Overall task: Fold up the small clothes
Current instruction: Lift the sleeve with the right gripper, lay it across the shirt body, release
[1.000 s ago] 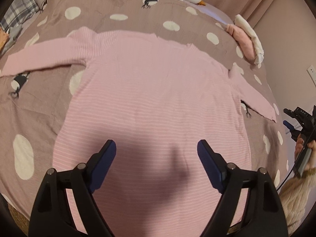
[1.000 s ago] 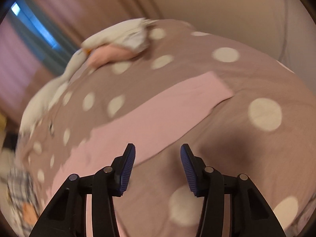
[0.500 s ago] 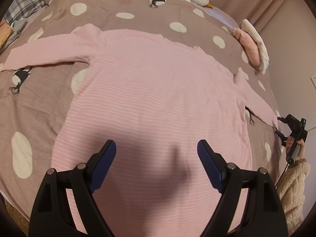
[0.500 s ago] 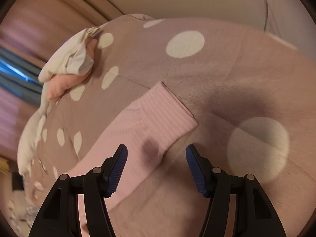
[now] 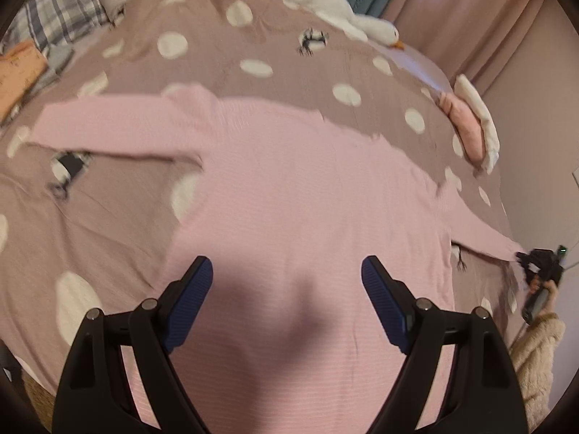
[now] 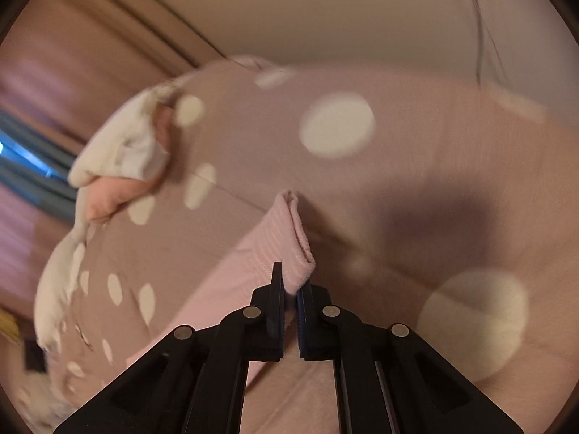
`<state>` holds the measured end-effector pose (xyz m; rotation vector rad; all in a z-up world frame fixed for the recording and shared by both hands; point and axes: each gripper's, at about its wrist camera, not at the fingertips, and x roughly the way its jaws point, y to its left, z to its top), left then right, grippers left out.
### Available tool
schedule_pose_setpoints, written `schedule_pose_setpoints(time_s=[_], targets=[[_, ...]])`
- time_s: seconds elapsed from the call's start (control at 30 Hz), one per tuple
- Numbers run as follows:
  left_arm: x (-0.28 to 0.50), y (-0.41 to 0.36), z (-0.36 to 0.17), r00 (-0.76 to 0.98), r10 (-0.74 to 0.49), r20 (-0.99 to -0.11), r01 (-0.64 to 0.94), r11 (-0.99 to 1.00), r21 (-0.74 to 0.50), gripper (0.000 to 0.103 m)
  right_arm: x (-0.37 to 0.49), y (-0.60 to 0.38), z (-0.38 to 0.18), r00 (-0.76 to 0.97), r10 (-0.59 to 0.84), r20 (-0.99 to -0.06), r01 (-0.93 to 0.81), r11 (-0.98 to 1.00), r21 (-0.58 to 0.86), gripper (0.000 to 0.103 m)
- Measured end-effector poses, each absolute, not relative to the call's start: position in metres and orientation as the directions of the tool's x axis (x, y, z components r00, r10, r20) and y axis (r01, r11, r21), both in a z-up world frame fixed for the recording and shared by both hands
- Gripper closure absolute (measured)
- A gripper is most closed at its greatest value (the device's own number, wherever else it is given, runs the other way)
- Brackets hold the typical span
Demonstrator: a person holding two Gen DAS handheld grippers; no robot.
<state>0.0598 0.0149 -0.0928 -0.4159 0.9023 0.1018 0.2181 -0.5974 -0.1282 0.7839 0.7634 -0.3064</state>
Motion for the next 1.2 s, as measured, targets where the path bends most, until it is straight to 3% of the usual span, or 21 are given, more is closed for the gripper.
schedule_pose_setpoints(time_s=[0.27, 0.6, 0.87, 1.2], targets=[[0.050, 0.050, -0.062, 0.672, -0.043, -0.739, -0.311, 0.890, -0.334, 0.019, 0.207, -0.542, -0.006, 0.815, -0.010, -0.579, 0.326, 0.834, 0.445, 0.097], [0.041, 0.074, -0.040, 0.692, -0.039, -0.721, -0.324, 0.876, -0.359, 0.019, 0.209, -0.411, 0.069, 0.869, 0.094, -0.486, 0.068, 0.949, 0.307, 0.097], [0.034, 0.087, -0.035, 0.699, -0.028, -0.714, -0.325, 0.878, -0.352, 0.019, 0.202, -0.308, 0.066, 0.839, 0.241, -0.488, -0.152, 0.965, 0.216, 0.097], [0.029, 0.098, -0.044, 0.683, -0.001, -0.731, -0.358, 0.871, -0.336, 0.019, 0.186, -0.209, 0.001, 0.706, 0.359, -0.610, -0.333, 0.929, 0.161, 0.097]])
